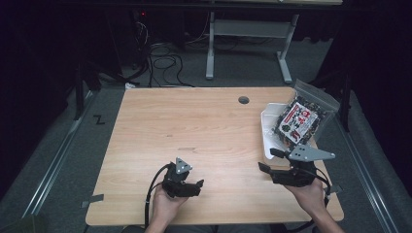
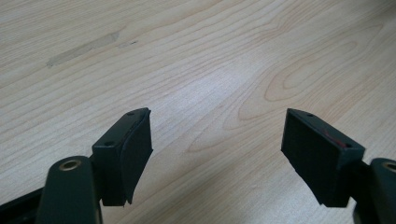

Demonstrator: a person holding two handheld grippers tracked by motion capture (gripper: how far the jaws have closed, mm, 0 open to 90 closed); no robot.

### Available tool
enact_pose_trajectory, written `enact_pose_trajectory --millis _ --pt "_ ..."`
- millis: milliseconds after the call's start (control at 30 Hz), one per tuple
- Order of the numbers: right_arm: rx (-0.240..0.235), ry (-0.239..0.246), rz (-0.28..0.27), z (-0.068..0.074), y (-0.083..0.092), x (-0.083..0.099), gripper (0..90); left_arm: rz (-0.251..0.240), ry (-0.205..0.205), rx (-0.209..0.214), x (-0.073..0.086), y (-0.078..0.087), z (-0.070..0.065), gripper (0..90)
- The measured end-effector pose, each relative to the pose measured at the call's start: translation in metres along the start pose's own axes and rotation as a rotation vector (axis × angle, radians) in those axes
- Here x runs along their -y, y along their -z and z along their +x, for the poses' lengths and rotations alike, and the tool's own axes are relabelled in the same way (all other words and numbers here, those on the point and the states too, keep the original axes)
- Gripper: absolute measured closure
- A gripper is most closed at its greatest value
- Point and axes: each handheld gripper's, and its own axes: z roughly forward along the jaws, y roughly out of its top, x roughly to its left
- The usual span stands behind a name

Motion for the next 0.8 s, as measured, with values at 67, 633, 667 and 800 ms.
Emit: enact_pose_trajectory --millis 67,633,667,800 --pt "-0.003 0.003 0.019 0.002 -0.004 0.0 33.3 0.001 0.0 0.001 0.0 -0.001 0.0 25.0" --pt "-0.013 0.001 0.106 0.006 -0.033 0.002 35.4 0.004 -0.009 0.002 0.0 -0.001 -0.001 25.0" --pt "-0.013 0.004 0.109 0.006 -0.035 0.002 35.4 0.004 -0.009 0.002 0.0 -0.001 -0.001 25.0" --pt "-0.01 0.005 0.126 0.005 -0.04 0.003 35.5 0.006 -0.009 0.002 -0.001 -0.002 -0.001 25.0"
